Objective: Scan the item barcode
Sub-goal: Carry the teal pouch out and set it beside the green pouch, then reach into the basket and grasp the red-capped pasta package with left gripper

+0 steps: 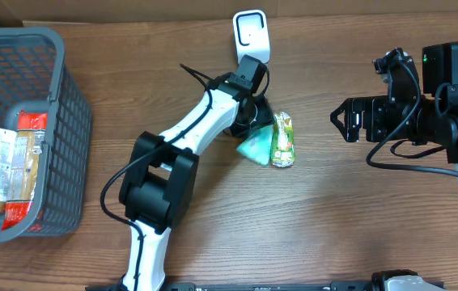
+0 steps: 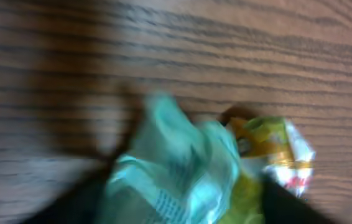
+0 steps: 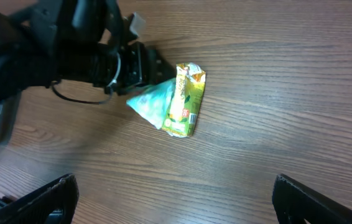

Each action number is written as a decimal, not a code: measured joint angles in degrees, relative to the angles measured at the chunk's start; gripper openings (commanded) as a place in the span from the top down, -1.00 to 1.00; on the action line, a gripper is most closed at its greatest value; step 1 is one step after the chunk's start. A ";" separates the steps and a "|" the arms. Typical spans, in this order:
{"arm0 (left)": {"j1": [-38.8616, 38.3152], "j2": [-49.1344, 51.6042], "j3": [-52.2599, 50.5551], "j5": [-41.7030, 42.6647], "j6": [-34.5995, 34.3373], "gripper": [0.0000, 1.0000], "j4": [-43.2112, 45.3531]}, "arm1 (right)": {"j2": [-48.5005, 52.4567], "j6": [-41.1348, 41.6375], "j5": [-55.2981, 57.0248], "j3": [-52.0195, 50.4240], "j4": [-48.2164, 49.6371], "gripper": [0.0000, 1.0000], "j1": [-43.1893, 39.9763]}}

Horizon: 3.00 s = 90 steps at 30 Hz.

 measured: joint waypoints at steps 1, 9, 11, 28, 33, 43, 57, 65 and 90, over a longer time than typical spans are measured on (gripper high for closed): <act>0.02 0.04 0.00 0.66 0.00 -0.99 0.07 | 0.00 0.00 -0.04 0.00 0.02 -1.00 0.00; 2.86 -2.01 5.97 2.84 3.54 -1.00 -8.57 | 0.00 -0.02 0.00 0.00 0.00 -1.00 0.00; 4.33 -5.27 9.68 2.01 5.99 -0.99 -11.54 | 0.00 -0.02 -0.02 0.00 0.04 -1.00 0.00; 46.12 -36.44 30.47 -12.44 26.53 -1.00 -46.25 | 0.00 -0.02 -0.02 0.00 0.02 -1.00 0.00; 57.79 -35.41 23.65 -20.17 27.56 -0.99 -40.68 | 0.00 0.00 -0.02 0.00 0.02 -1.00 0.00; 59.63 -33.90 -2.60 -30.64 35.98 -1.00 -13.53 | 0.00 0.00 0.00 0.00 0.02 -1.00 0.02; 59.89 -19.58 -14.97 -30.34 60.04 -1.00 0.70 | 0.00 0.00 -0.02 0.00 0.02 -1.00 0.02; 60.65 -16.98 -15.19 -28.48 65.88 -1.00 4.37 | 0.00 0.00 -0.02 0.00 0.02 -1.00 0.00; 71.17 -11.69 -16.00 -14.60 67.80 -0.29 5.70 | 0.00 -0.02 -0.02 0.00 0.00 -1.00 0.00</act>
